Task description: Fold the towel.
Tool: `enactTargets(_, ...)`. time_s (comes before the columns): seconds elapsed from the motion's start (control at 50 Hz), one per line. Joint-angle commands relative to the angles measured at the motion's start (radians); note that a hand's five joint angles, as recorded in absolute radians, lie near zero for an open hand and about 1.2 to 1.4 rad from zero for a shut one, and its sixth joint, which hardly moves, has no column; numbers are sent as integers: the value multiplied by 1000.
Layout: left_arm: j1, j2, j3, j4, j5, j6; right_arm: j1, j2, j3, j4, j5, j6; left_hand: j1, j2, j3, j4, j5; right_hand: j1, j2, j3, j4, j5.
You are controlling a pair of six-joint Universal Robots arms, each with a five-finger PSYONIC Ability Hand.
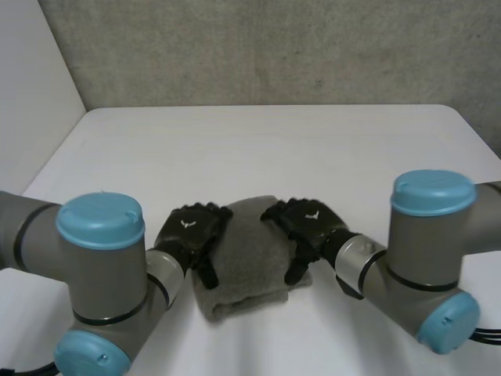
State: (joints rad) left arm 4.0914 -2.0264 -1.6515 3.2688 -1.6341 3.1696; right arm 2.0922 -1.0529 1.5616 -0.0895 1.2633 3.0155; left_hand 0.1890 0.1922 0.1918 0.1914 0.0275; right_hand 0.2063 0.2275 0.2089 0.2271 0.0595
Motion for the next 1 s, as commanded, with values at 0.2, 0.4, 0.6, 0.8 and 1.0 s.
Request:
enactTargets(0.2,-28,48,68,-15,-35,10,-3,-76,-127,66,41,-104,30,27,28,28,17,-32,-53,-34,-53,-60)
enactTargets(0.4,199,348,237,-131,31,-2,-132,-373,-198,19,306,-12,57,54,54,54,44,-32,-53,-34,-53,-60)
enactTargets(0.6,339,402,317,-340,195,-106,-192,-403,-296,315,320,-52,30,27,28,28,17,-32,-53,-34,-53,-60)
enactTargets(0.8,345,428,282,-339,212,-116,-186,-389,-282,271,321,-50,25,21,22,22,11,-32,-53,-34,-53,-60)
enactTargets(1.0,334,430,286,-328,214,-108,-184,-397,-264,235,318,-50,19,15,16,16,6,-32,-53,-34,-53,-60)
